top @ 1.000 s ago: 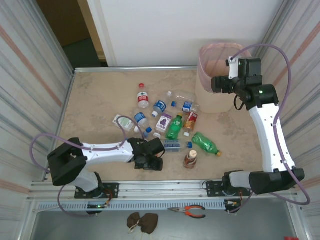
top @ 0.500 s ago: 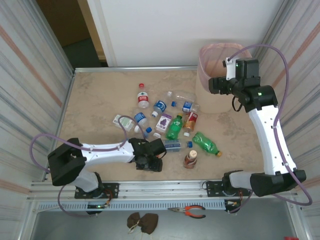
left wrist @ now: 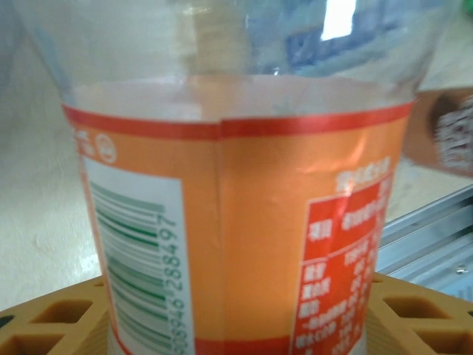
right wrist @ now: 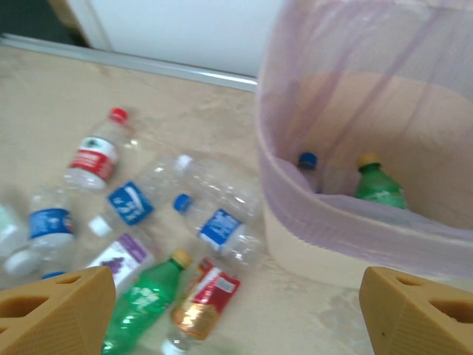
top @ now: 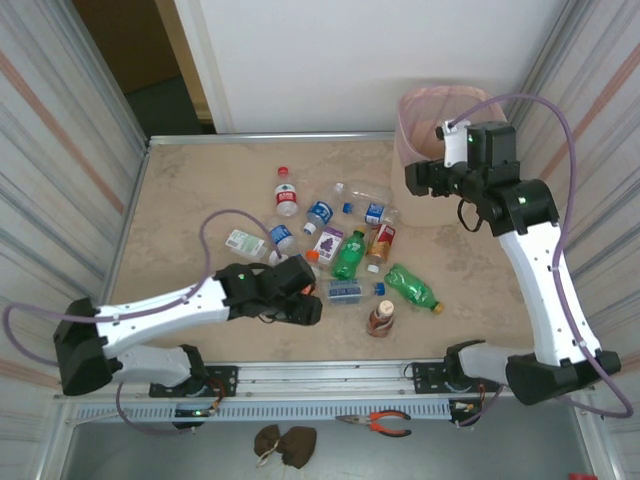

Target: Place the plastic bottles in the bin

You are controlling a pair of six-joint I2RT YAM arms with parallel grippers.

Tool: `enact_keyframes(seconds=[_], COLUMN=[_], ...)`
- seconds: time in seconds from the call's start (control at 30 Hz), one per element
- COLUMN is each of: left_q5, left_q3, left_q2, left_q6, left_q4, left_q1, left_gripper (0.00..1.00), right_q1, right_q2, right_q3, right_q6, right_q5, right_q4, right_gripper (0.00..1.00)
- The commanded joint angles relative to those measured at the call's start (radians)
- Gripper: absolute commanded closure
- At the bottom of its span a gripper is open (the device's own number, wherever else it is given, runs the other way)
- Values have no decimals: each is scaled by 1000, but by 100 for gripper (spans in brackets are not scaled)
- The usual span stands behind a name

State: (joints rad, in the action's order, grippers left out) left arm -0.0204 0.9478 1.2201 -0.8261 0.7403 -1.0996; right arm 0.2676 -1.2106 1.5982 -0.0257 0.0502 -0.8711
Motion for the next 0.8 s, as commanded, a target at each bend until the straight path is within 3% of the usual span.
enact_keyframes(seconds=[0.0,0.2,0.33,0.77], left_q5=[-12,70,181,481], left_q3=[43,68,77,91], left_q2=[-63,-124,-138,-152], left_q6=[159,364,459,664], left_q4=[-67,-258,-423,-848], left_q1=[40,109,170,187], left_gripper=[50,53,56,57], right_q1=[8,13,22,81], right_q2=[80,193,273,315], right_q3=[-43,-157,-233,-310], right_q6=[-59,-139,-185,-264], right_q5=[170,425,563,853], right_q4=[63,258,396,639], right_gripper=[15,13,12,6])
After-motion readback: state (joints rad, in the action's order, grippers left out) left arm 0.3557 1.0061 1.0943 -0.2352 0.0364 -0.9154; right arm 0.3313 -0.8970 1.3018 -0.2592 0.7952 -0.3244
